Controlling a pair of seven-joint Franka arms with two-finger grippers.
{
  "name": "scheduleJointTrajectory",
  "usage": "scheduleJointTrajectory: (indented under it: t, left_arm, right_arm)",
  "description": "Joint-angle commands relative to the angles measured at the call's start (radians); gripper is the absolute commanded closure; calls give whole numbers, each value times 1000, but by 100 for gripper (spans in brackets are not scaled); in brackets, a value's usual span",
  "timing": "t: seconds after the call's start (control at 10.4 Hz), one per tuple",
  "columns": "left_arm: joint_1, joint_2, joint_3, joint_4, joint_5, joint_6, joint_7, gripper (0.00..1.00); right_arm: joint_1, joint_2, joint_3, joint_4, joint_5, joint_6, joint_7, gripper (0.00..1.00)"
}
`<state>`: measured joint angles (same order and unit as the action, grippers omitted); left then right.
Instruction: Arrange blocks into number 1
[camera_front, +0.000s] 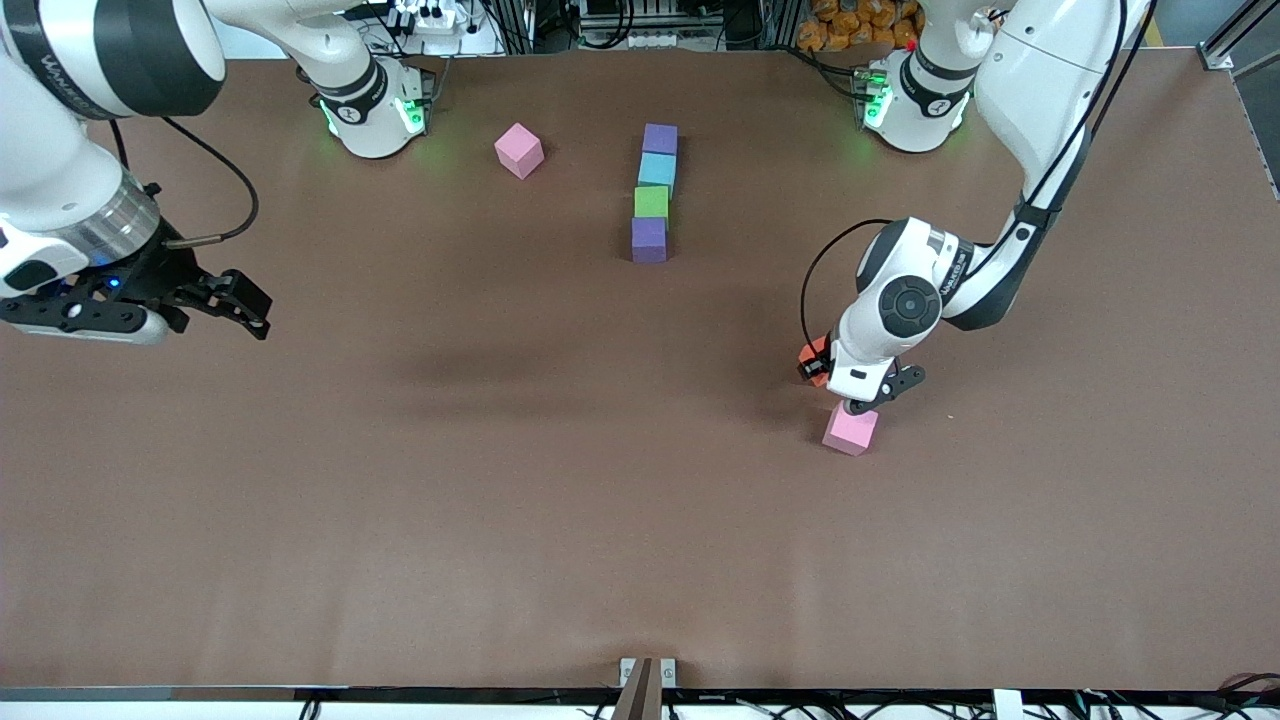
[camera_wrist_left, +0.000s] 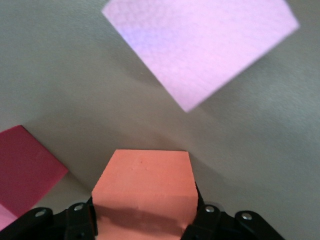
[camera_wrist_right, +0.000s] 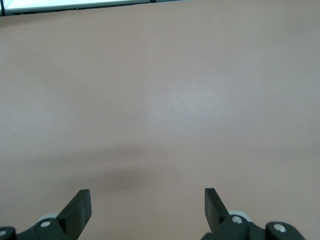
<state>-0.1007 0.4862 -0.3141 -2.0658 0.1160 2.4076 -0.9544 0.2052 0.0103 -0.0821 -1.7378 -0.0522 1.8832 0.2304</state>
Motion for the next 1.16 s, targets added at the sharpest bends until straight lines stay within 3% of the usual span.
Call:
scheduleJointTrajectory:
  t: [0.0, 0.1, 0.68, 0.87, 1.06]
  left_arm:
    - [-65, -35, -2, 9, -9, 4, 14, 100]
    - [-95, -40, -17, 28, -9, 4, 2, 100]
    - [-358, -17, -22, 101, -9, 5, -38, 100]
    - [-416, 5, -22, 127, -7, 5, -37, 100]
    - [-465, 37, -22, 166, -7, 5, -37, 100]
  right_arm:
    - [-85, 56, 59, 99, -6, -33, -43, 0]
    - [-119, 60, 85, 124, -8, -33, -87, 0]
    - [-135, 63, 74, 225, -12, -99, -213, 0]
    - [-90, 65, -3, 233, 1, -99, -235, 0]
    - [-89, 65, -10, 233, 11, -102, -233, 0]
